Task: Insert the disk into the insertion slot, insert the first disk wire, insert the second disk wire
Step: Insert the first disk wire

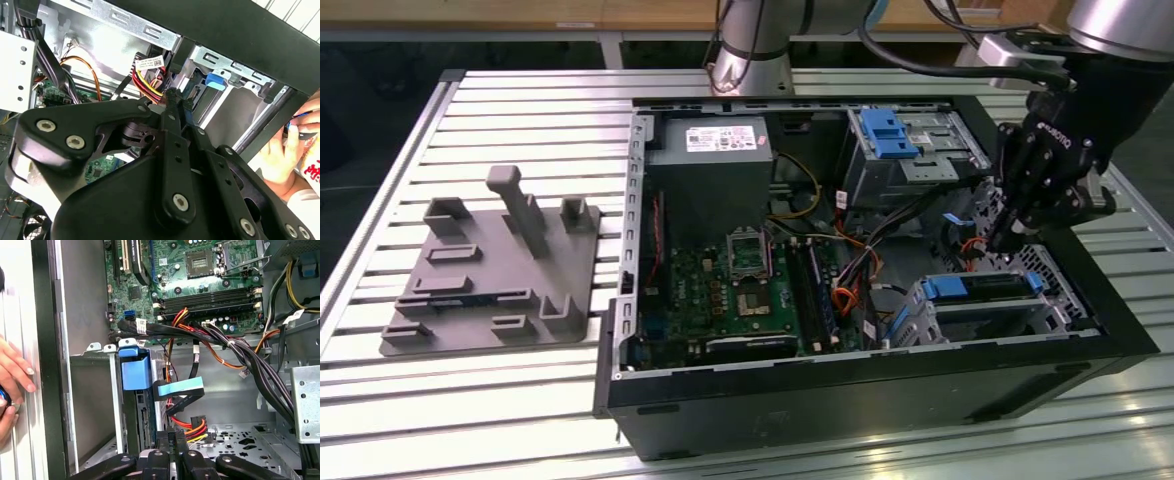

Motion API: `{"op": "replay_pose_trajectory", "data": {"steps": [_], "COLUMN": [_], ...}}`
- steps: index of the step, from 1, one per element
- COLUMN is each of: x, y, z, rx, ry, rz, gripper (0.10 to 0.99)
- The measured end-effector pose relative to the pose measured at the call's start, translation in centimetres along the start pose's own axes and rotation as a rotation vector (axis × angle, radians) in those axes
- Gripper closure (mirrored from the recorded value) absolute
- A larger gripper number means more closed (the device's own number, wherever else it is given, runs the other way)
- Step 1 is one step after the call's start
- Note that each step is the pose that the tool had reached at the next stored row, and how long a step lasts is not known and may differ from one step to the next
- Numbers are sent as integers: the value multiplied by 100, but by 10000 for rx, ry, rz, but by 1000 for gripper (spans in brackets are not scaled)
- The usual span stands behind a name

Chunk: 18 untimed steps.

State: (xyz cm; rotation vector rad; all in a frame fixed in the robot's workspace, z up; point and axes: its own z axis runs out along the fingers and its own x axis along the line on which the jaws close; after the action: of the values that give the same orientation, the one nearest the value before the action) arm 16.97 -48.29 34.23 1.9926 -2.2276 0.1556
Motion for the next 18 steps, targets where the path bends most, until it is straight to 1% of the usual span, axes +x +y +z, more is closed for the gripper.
{"op": "replay_pose_trajectory", "data": {"steps": [1,5,7,8,9,10,13,16,17,18], "x": [0,0,17,30,40,47,68,95,106,120], "y": [0,-1,1,5,4,4,8,13,12,10], "z": [0,0,2,5,7,9,12,18,20,22], "rx": [4,116,176,198,203,202,186,165,158,151], "ry": [2,17,9,-26,-99,-219,-736,-1202,-1328,-1417], "rz": [-70,-684,-768,-764,-764,-768,-779,-791,-795,-798], "gripper": [922,922,922,922,922,922,922,922,922,922]}}
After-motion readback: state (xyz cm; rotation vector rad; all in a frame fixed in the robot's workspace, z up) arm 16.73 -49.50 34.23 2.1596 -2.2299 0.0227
